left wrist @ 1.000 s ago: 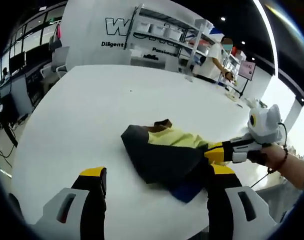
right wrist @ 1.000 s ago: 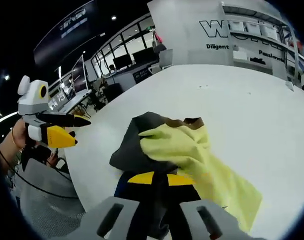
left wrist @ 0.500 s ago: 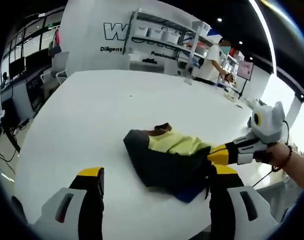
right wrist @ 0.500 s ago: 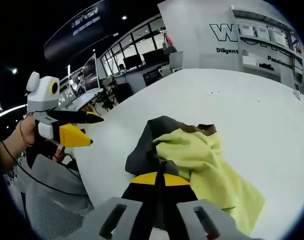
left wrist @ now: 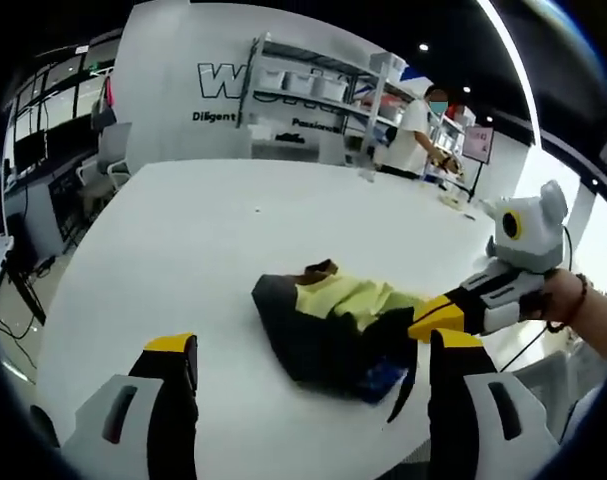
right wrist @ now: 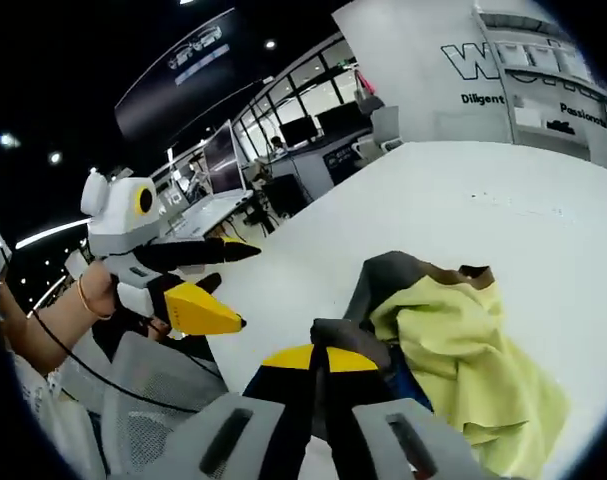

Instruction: Fold the garment on the visible template until the final outline fits inside the template.

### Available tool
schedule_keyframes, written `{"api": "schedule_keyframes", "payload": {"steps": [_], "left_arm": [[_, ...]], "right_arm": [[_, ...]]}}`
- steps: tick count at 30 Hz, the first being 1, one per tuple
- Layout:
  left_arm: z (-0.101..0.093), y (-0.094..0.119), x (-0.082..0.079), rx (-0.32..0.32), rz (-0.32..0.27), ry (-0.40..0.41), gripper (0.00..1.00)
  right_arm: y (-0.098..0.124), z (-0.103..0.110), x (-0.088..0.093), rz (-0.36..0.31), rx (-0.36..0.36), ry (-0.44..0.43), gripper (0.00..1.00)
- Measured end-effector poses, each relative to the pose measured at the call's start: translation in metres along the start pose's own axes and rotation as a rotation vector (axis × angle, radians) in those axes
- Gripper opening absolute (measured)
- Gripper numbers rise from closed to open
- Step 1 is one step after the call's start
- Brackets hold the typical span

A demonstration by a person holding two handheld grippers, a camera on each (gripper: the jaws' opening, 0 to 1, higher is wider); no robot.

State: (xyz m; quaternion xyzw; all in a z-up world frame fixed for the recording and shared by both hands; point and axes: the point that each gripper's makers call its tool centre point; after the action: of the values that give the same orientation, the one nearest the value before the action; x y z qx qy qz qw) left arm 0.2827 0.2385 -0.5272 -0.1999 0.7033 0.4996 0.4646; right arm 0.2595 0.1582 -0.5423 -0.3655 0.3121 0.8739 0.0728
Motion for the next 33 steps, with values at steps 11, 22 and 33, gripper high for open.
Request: {"api": "schedule_keyframes", "payload": {"steps": [11, 22, 33], "left_arm": [[0.015, 0.027, 0.004, -0.026, 0.004, -0.055, 0.95], [0.033, 0.047, 0.007, -0.046, -0.005, -0.06, 0.96], [0.061, 0.063, 0.013, -0.109, -0.001, -0.062, 0.92]], "right_arm": [[-0.038, 0.043, -0.009, 0.023, -0.108, -0.016, 0.0], [-0.074, 0.07, -0.009, 0.083, -0.169, -0.004, 0.0], [-0.105, 0.088, -0.011, 0.139, -0.211, 0.011, 0.0]]}}
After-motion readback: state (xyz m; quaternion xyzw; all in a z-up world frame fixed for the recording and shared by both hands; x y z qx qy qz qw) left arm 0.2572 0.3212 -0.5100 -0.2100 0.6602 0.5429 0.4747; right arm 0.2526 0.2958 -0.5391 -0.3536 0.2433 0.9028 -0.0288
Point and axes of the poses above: the point that each gripper's makers call its tool centre point, and the gripper's own axes: y roughly backward along the fingers, z roughly to its left, x roughly out of its underside, and after that the axes turned 9 degrees about -y, right-handed
